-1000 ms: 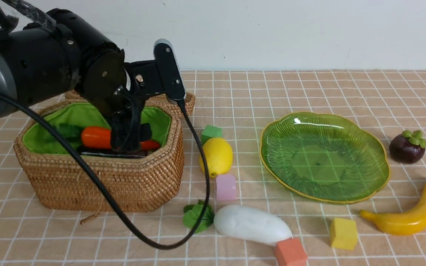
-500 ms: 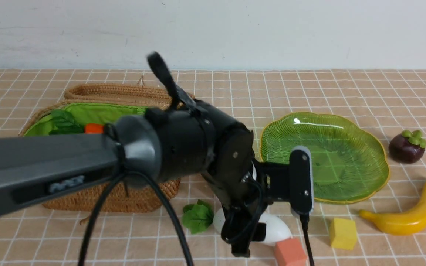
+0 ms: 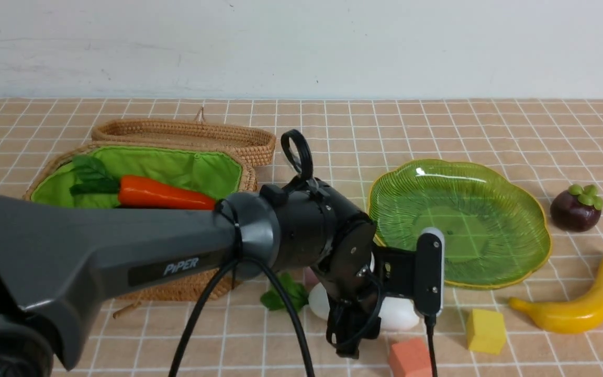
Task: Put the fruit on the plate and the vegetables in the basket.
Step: Take a daikon with your left arm and place it on the basket on the left.
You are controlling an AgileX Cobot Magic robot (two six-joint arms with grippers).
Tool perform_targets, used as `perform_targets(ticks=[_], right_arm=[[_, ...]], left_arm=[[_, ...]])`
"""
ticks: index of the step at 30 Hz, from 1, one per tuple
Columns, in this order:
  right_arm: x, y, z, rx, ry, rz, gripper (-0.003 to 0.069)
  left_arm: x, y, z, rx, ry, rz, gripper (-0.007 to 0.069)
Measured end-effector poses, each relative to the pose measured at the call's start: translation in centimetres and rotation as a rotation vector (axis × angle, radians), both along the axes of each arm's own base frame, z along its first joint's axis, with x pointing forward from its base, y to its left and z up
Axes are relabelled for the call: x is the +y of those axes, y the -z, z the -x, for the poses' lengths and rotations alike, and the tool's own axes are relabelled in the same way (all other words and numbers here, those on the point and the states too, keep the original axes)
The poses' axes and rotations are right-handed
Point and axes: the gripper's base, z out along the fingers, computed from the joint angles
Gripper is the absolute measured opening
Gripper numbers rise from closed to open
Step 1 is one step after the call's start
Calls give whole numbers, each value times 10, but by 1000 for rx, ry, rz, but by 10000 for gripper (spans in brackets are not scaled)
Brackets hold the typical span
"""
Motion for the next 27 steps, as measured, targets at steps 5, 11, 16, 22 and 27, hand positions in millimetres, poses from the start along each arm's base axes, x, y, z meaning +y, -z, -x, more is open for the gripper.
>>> perform_targets(ticks=[5,11,16,22,27], right_arm=[[0,0,0,0,-1,-3,121],[0,-2,-2,-25,14,-15,121],[0,-4,-3,-40,23,-25,121],[0,-4,-3,-46,27,-28,121],[0,-6,-5,-61,35,-37,123]], left_arm=[[3,-5,1,-1,-34,1,469],[22,-82,20,-105,-107,48,469],[85,-157,18,-272,-288,46,469],[158,-157,-24,-281,-551,-22,469],[192,-133,-56,-246,-698,-15,634]])
